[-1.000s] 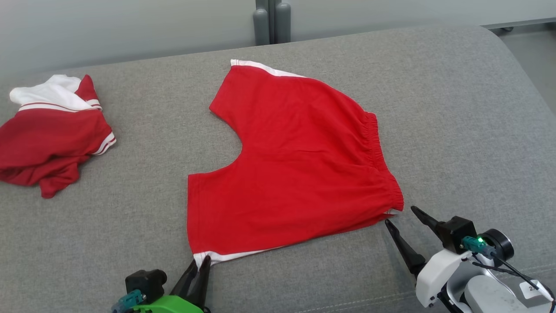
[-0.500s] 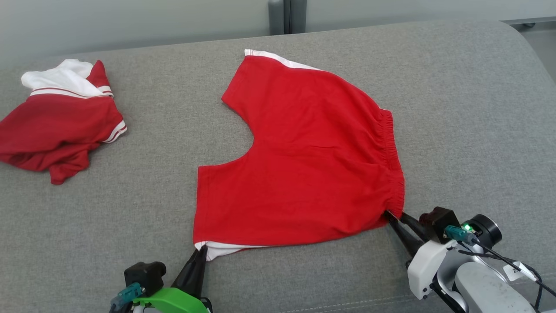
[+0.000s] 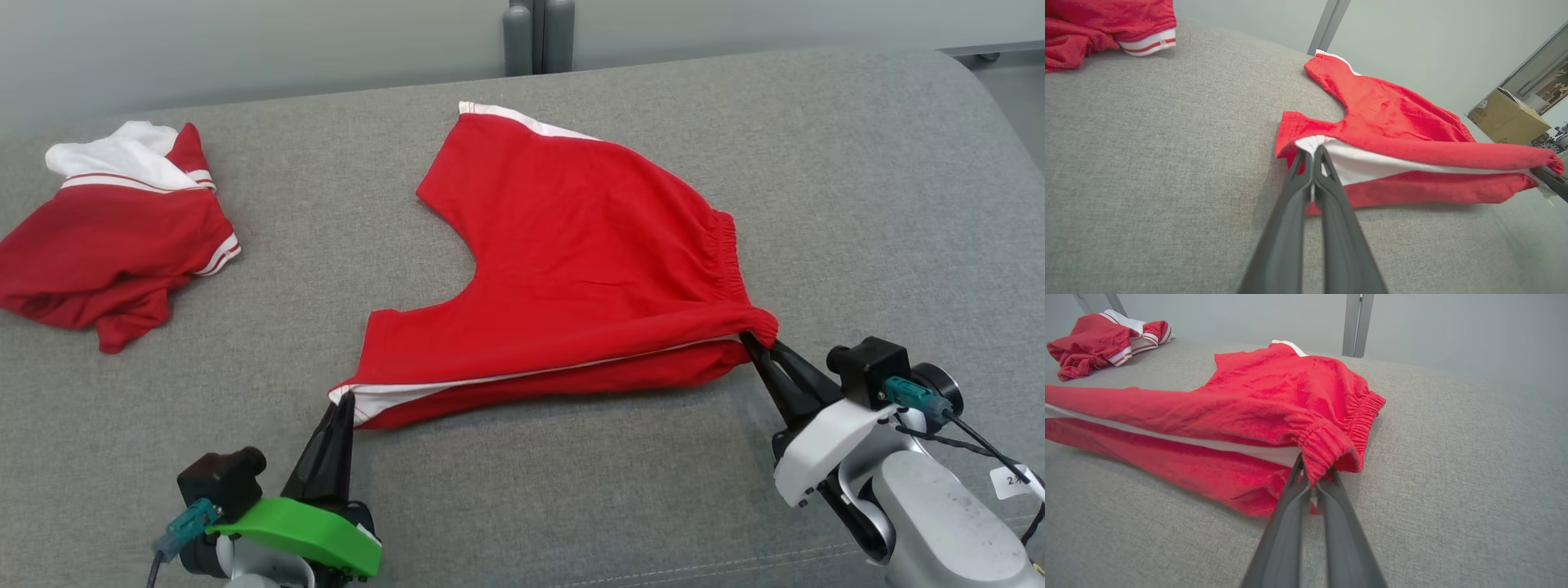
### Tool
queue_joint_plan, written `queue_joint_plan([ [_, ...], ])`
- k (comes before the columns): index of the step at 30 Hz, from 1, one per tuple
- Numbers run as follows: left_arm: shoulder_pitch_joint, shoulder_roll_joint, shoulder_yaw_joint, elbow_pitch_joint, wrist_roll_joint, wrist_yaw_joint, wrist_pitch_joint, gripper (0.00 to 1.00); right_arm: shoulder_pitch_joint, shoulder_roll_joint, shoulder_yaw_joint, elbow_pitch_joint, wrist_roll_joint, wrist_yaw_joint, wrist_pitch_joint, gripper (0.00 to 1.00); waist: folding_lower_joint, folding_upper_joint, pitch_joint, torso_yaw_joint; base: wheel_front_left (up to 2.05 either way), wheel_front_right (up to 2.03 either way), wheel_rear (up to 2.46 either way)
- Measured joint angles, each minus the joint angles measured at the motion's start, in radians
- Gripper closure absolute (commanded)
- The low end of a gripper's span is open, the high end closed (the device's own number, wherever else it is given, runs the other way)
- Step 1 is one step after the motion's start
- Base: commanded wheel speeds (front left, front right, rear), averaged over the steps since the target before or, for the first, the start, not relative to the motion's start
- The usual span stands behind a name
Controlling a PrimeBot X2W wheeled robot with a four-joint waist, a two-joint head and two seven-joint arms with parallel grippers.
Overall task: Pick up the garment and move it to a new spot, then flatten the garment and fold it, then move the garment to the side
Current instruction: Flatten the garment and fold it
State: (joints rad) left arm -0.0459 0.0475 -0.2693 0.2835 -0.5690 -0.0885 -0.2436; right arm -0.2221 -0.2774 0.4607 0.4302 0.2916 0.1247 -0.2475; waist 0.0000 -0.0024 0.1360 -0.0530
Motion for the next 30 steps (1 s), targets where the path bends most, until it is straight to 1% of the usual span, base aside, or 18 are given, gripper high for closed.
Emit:
queue_joint_plan([
  [6,-0.001,-0.001,0.019,-0.070,0.000,-0.001,-0.005,1.00,0.001,-0.011,-0.023,-0.063,0.011,0.000,-0.003,1.00,0.0000,0.0000,-0.024,0.001,0.00,0.00,0.00],
  [11,0.006,-0.001,0.061,-0.150,0.000,-0.001,-0.008,1.00,0.002,-0.023,-0.043,-0.149,0.011,0.000,-0.003,1.00,0.0000,0.0000,-0.047,0.003,0.00,0.00,0.00],
  [14,0.011,-0.001,0.071,-0.211,0.003,-0.001,-0.008,1.00,0.013,-0.043,-0.041,-0.187,0.011,0.001,-0.004,1.00,-0.0001,0.0000,-0.060,0.003,0.00,0.00,0.00],
  [19,0.056,-0.001,0.064,-0.309,0.029,-0.009,-0.008,1.00,0.049,-0.070,-0.052,-0.244,0.008,0.001,-0.004,1.00,0.0000,0.0000,-0.070,0.003,0.00,0.00,0.00],
  [23,0.084,-0.001,0.034,-0.389,0.038,-0.010,-0.008,1.00,0.065,-0.096,-0.072,-0.290,0.008,0.001,-0.004,1.00,0.0000,0.0000,-0.072,0.001,0.00,0.00,0.00],
  [27,0.109,0.000,-0.003,-0.425,0.048,-0.013,-0.009,1.00,0.100,-0.115,-0.057,-0.292,0.009,0.001,0.001,1.00,0.0000,0.0000,-0.071,0.000,0.00,0.00,0.00],
  [30,0.142,0.000,-0.010,-0.418,0.053,-0.013,-0.009,1.00,0.146,-0.120,-0.029,-0.271,0.027,0.001,0.038,1.00,0.0000,0.0000,-0.067,0.000,0.00,0.00,0.00],
])
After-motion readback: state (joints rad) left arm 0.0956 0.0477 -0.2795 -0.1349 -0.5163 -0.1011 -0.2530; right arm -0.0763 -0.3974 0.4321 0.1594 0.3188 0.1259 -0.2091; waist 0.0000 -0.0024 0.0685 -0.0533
